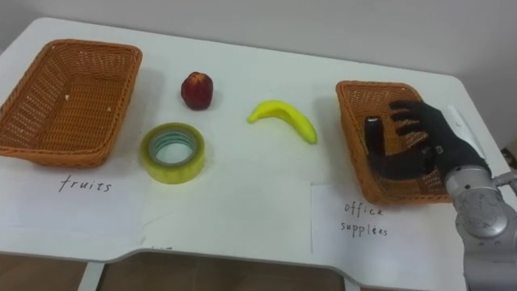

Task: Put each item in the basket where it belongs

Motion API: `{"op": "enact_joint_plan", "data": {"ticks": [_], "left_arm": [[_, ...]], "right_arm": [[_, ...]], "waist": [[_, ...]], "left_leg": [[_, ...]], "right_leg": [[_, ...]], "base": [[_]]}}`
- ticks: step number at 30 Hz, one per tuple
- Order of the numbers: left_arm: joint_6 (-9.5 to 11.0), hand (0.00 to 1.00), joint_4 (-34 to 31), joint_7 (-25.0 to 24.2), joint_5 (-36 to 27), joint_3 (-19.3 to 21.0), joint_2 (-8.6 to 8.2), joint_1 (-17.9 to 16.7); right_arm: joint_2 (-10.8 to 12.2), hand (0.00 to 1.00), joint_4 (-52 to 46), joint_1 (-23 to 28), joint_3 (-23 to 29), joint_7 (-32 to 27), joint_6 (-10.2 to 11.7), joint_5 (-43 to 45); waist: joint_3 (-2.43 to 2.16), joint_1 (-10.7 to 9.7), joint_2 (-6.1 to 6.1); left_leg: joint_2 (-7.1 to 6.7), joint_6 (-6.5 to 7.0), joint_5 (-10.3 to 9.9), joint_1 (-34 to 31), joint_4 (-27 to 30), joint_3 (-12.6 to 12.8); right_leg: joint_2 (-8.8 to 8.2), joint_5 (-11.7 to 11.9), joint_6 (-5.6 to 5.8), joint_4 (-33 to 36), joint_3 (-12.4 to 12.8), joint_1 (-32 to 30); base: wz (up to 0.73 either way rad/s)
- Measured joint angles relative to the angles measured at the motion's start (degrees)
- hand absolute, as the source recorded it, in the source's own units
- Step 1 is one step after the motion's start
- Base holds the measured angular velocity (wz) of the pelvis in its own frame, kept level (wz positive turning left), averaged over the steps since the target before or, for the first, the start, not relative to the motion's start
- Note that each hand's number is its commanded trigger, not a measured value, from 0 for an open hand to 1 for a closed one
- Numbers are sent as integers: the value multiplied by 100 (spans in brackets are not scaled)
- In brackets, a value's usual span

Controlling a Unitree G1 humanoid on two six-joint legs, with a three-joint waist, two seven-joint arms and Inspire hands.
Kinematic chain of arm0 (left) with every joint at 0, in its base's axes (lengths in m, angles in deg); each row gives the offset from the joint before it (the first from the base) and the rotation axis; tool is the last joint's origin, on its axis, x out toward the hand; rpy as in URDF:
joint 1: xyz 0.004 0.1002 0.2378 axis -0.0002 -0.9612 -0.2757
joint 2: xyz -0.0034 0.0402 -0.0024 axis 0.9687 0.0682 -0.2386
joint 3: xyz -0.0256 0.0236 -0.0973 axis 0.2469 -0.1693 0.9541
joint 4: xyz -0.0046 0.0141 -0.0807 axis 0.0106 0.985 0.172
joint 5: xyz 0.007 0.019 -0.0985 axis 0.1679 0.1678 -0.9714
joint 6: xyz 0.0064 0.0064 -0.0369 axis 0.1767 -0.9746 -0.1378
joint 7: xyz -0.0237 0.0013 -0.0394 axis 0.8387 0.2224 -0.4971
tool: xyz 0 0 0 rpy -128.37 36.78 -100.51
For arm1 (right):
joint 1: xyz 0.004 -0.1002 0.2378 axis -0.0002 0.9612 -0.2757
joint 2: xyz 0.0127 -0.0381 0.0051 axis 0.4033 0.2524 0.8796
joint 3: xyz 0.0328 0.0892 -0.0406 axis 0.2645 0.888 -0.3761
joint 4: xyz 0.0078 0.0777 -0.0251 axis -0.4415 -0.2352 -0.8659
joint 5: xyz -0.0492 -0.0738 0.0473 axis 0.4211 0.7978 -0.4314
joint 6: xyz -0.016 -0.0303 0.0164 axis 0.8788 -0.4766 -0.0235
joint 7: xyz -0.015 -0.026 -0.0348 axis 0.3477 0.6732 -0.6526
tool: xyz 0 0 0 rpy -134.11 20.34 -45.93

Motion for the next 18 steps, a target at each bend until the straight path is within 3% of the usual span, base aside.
{"op": "enact_joint_plan", "data": {"ticks": [18], "left_arm": [[-1, 0, 0, -27, 1, 3, 0, 7]], "right_arm": [[0, 0, 0, 0, 3, 0, 0, 5]], "waist": [[2, 2, 2]], "left_leg": [[0, 0, 0, 3, -1, 0]], "right_leg": [[0, 0, 0, 0, 0, 0]], "base": [[0]]}}
